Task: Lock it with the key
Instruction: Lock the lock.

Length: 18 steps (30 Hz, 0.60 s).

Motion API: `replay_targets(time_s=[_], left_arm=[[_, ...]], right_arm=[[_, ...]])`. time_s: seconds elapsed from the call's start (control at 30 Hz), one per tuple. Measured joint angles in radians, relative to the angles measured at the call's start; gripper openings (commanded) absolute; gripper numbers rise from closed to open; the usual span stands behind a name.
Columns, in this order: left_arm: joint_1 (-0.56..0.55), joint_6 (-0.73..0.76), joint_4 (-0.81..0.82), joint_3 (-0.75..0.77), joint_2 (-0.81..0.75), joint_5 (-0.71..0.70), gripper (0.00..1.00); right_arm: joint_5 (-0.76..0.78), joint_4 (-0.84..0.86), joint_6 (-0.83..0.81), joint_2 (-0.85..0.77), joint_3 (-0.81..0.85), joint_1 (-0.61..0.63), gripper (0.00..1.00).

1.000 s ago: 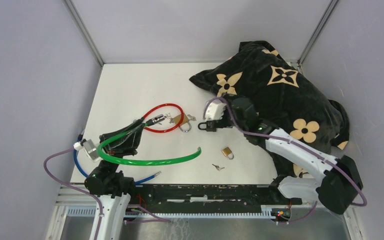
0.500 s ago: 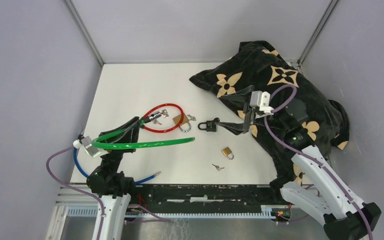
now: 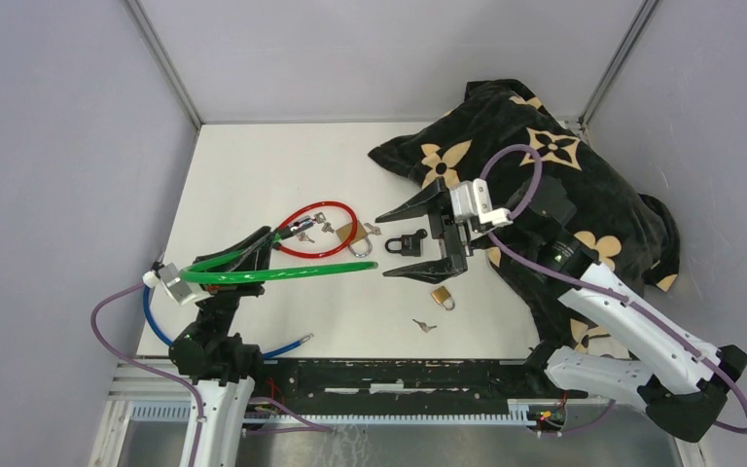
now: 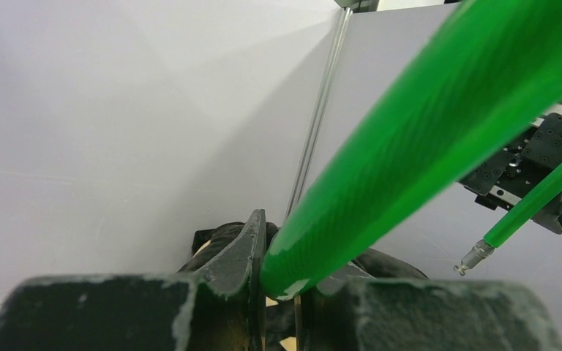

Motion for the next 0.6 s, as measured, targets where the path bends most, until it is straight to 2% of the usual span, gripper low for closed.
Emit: replay_targets(time_s=[0.2, 0.3, 0.37, 0.47, 0.53, 0.6], left_arm=[[0.0, 0.0, 0.001, 0.0, 0.0, 0.0, 0.02], [0.0, 0.0, 0.001, 0.0, 0.0, 0.0, 0.02], [0.0, 0.0, 0.0, 0.0, 0.0, 0.0, 0.02], [0.0, 0.0, 0.001, 0.0, 0.0, 0.0, 0.02], [0.0, -0.001, 0.0, 0.0, 0.0, 0.0, 0.02], [0.0, -0.002, -0.003, 0.0, 0.0, 0.0, 0.02]], right_arm=[[0.039, -0.035, 0.012, 0.08, 0.024, 0.054, 0.69], [0.044, -0.058, 0.013, 0.099, 0.03, 0.071, 0.51], [0.047, -0.076, 0.005, 0.108, 0.044, 0.079, 0.3], [0.051, -0.091, 0.004, 0.117, 0.068, 0.091, 0.07], [0.052, -0.085, 0.016, 0.126, 0.081, 0.095, 0.0], [0.06, -0.053, 0.045, 0.141, 0.09, 0.097, 0.0]])
